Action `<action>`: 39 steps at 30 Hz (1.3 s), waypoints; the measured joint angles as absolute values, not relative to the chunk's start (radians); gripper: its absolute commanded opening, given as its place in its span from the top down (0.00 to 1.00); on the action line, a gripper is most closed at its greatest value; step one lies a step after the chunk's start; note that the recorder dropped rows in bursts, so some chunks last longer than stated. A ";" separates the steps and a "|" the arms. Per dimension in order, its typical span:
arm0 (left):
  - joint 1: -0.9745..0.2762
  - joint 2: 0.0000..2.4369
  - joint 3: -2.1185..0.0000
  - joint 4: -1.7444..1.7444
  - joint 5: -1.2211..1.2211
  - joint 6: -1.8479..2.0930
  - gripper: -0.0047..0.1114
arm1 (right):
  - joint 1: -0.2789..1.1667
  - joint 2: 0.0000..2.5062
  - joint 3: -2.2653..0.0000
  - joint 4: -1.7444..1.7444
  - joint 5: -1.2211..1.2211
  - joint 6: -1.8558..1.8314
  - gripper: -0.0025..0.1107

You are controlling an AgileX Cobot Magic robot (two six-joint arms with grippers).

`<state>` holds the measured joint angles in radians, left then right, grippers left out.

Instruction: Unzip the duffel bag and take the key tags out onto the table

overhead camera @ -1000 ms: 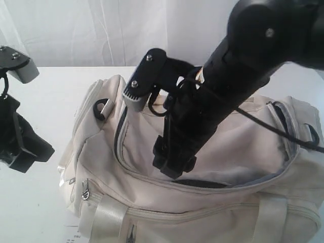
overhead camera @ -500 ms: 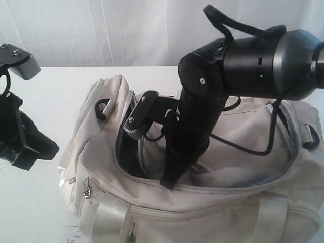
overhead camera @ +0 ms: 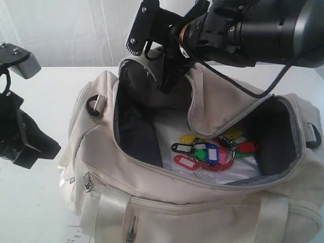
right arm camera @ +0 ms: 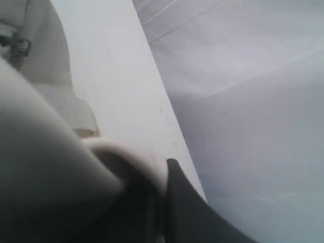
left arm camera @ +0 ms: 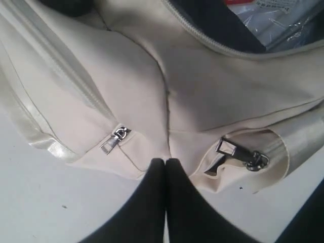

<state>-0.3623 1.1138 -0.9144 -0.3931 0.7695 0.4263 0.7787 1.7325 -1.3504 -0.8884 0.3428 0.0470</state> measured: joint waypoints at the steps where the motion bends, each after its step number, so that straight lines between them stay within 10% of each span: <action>1: -0.362 1.114 -0.914 -0.396 0.770 0.426 0.96 | 0.765 1.748 -1.356 -0.906 0.317 0.053 0.98; 6: -0.362 1.114 -0.914 -0.398 0.770 0.426 0.96 | 0.682 1.868 -1.411 -0.947 0.264 0.187 0.89; 15: -0.362 1.114 -0.914 -0.470 0.770 0.486 0.96 | 0.615 1.929 -1.435 -0.949 0.331 0.552 0.22; 28: -0.362 1.113 -0.914 -0.490 0.779 0.514 0.96 | 0.615 1.656 -1.441 -0.808 0.577 0.594 0.37; 39: -0.362 1.113 -0.914 -0.503 0.785 0.534 0.96 | 0.611 1.601 -1.443 0.130 0.864 -0.033 0.95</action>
